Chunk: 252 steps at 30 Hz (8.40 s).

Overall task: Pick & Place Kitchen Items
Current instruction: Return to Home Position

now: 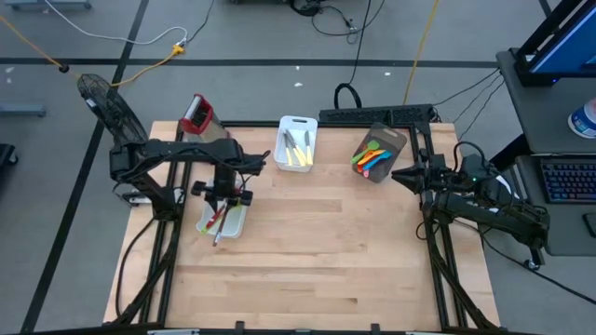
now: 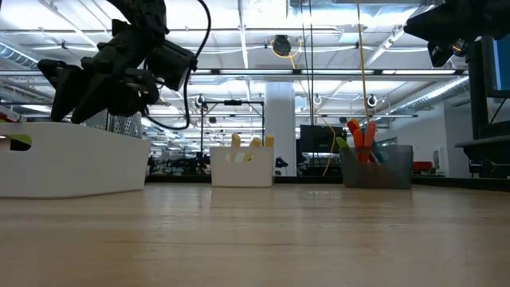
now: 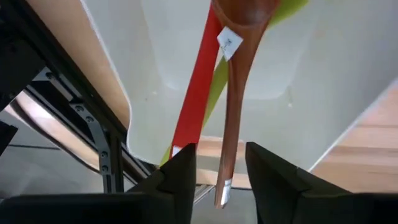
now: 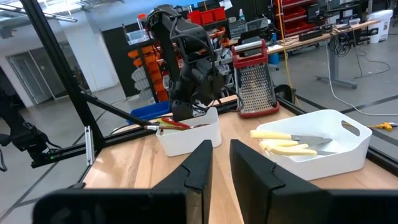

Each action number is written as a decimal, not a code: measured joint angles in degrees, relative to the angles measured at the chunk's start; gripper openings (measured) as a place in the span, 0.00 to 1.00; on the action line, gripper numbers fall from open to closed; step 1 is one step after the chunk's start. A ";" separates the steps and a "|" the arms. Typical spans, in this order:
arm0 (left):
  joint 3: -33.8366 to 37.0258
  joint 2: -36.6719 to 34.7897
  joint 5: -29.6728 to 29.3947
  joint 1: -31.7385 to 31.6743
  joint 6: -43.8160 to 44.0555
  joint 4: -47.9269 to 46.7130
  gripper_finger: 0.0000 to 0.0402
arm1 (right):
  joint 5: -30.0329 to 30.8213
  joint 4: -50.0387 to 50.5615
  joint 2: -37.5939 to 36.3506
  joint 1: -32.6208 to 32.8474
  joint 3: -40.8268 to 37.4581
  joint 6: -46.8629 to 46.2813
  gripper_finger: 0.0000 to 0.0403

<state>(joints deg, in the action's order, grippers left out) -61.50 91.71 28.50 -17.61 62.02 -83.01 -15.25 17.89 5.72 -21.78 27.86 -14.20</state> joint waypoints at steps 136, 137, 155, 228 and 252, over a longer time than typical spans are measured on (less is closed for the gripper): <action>56.89 -91.35 -42.48 25.62 -40.49 72.92 0.42 | -5.79 -26.06 0.02 0.02 -26.86 5.46 0.12; 56.89 -91.35 -42.48 25.62 -40.59 72.92 0.42 | -5.79 -25.99 0.03 0.02 -26.86 5.49 0.12; 56.89 -91.35 -42.32 25.62 -40.66 72.99 0.42 | -5.84 -26.34 0.02 0.02 -26.99 5.49 0.12; 56.92 -91.35 -42.37 25.62 -40.63 73.01 0.42 | -5.86 -26.36 0.02 0.02 -27.06 5.49 0.12; 56.92 -91.33 -42.37 25.63 -40.61 73.01 0.42 | -5.86 -26.36 0.02 0.02 -27.06 5.49 0.12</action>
<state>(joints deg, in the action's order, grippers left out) -4.58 0.37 -13.87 8.02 21.41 -10.00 -21.10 -8.47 5.74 -21.76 0.80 -8.71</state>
